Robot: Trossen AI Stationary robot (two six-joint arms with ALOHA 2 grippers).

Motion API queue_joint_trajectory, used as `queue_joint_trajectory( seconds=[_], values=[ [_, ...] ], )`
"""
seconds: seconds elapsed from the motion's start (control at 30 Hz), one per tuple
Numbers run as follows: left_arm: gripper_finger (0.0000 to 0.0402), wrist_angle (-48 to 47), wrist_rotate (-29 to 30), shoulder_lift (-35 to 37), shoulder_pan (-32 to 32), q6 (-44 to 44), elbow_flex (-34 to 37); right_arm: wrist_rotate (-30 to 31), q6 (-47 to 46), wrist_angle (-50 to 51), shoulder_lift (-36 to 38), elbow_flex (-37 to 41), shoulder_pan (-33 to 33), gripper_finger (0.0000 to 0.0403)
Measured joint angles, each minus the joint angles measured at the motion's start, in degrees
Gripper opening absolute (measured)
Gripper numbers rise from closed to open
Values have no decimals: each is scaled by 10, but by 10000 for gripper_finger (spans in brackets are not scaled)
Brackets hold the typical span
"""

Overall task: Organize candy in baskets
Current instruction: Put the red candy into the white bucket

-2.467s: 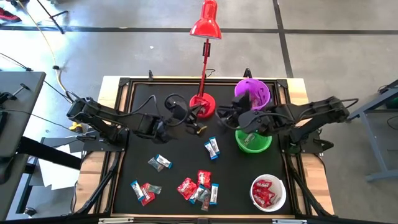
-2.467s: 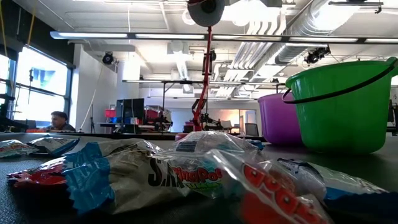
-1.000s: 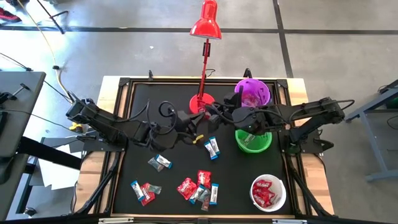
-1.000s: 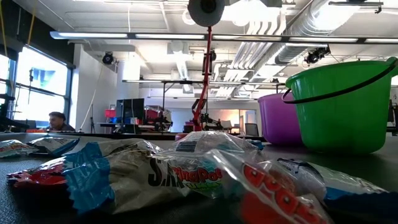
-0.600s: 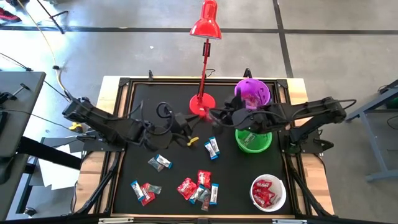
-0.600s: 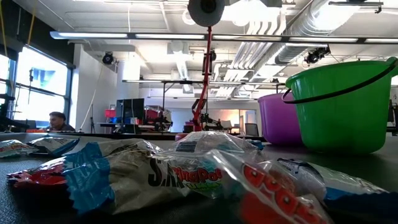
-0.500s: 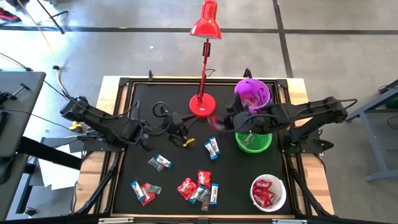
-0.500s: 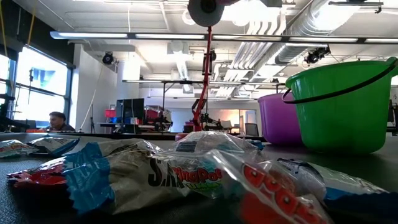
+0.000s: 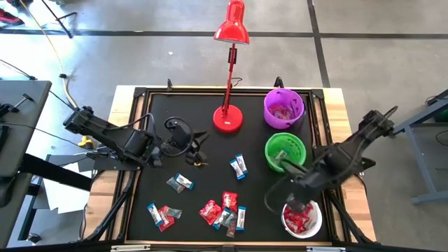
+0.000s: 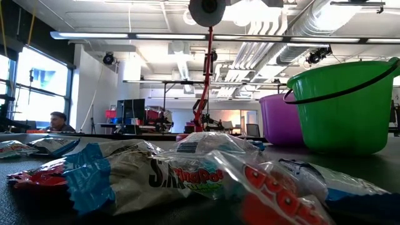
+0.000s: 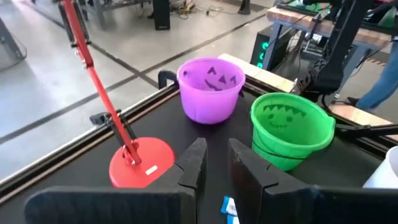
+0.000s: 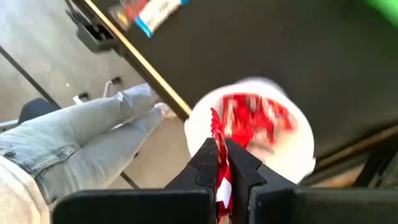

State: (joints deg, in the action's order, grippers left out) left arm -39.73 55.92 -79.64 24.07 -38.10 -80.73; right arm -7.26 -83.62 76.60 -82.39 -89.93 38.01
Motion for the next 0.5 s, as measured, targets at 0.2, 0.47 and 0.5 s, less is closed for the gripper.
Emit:
queue_joint_trajectory(
  seconds=[0.2,0.47,0.5],
  values=[
    [48,-3,-3,-2,-5,-11,0,25,-79,-3,0,0,75,2],
    [48,-3,-3,-2,-5,-51,0,57,-79,7,0,0,118,20],
    [48,-3,-3,-2,-5,-57,0,57,-76,9,0,0,121,28]
  ],
)
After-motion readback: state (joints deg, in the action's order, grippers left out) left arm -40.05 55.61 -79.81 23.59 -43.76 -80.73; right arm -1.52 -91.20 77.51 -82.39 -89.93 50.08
